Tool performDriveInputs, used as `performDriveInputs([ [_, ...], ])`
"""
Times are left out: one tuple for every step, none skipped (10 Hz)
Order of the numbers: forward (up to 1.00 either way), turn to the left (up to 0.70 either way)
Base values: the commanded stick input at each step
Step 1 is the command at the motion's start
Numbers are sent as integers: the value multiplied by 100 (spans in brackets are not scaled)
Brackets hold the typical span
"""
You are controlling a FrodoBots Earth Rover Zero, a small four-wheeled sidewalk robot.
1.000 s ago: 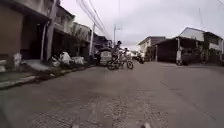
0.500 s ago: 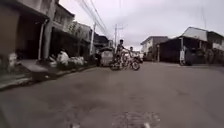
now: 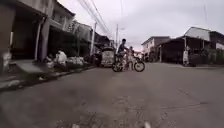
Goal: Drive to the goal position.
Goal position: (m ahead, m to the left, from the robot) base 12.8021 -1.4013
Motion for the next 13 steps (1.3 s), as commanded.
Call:
performDriveInputs([
  [70,0],
  [70,0],
  [70,0],
  [70,0],
  [70,0],
  [70,0],
  [70,0],
  [70,0],
  [70,0],
  [70,0],
  [70,0],
  [70,0],
  [70,0],
])
